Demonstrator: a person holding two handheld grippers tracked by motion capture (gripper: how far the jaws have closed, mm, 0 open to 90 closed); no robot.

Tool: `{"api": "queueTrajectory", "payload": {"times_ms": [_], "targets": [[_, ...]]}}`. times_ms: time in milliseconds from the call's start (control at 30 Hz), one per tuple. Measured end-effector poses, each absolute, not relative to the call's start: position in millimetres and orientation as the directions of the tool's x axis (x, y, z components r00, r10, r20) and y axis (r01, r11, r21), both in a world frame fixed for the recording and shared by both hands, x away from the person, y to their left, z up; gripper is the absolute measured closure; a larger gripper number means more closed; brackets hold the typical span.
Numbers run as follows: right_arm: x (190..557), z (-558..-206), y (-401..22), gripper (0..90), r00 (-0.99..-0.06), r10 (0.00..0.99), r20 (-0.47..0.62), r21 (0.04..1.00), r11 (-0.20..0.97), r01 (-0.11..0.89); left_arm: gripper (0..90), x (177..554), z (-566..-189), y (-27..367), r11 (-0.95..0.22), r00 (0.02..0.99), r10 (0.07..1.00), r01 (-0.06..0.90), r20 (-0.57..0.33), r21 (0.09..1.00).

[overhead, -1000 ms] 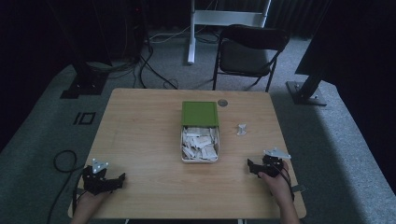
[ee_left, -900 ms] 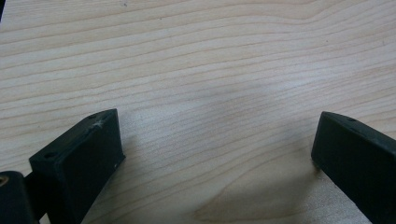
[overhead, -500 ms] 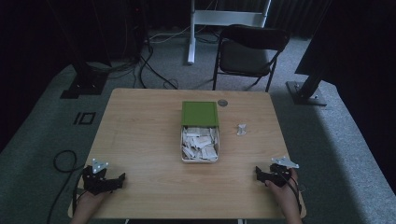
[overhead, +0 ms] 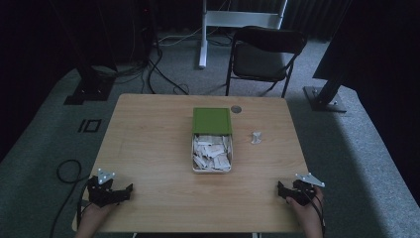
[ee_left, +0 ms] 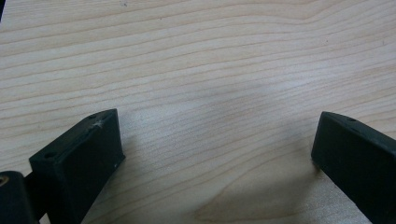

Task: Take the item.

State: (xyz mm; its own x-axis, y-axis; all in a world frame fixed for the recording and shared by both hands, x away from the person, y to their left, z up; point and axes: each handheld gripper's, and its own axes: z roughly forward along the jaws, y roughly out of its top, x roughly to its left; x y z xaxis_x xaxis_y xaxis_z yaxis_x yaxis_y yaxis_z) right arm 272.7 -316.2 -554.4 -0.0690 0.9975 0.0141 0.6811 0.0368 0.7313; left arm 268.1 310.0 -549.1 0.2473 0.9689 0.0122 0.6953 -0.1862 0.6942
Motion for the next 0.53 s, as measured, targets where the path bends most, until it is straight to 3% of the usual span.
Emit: {"api": "queueTrajectory", "payload": {"times_ms": [533], "targets": [[273.4,-554.6,-314.9,12.5,-0.089,0.996,0.019,0.728,0.048,0.684,2.7,268.1,-549.1,310.0,-0.187,0.248,0.969,0.695,0.013,0.694]]}}
